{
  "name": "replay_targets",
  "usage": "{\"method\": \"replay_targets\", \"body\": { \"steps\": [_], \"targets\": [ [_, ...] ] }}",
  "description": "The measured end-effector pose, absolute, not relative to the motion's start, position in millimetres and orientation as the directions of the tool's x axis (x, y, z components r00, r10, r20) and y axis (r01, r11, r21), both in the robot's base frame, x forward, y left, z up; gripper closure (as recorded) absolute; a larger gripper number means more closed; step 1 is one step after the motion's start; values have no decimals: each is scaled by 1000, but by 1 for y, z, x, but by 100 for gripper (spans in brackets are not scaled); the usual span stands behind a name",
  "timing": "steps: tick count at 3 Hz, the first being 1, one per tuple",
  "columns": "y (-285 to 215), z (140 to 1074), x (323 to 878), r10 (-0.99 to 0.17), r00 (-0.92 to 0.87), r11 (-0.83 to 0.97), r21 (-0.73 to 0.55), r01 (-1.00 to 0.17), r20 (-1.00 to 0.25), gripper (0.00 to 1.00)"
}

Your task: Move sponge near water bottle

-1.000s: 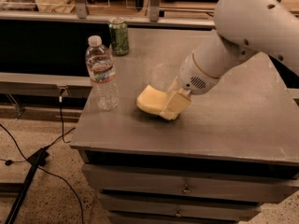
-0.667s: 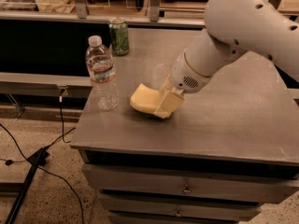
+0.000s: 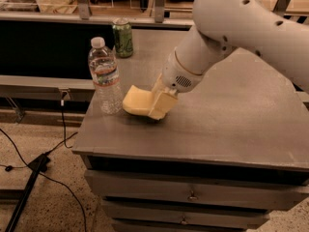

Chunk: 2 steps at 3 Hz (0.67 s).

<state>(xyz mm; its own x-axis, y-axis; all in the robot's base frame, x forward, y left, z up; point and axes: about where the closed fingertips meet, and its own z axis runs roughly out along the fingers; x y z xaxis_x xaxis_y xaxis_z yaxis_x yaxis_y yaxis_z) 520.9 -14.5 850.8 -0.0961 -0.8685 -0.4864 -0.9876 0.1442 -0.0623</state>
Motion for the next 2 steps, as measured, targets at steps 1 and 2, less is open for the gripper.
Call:
{"method": "replay_targets", "body": {
  "steps": [1,2],
  "targets": [
    [-13,851,520,-870,-91,140,-64,-988,-485,51],
    [-11,852,519,-871,-88,137,-66,-988,-484,20]
  ]
}}
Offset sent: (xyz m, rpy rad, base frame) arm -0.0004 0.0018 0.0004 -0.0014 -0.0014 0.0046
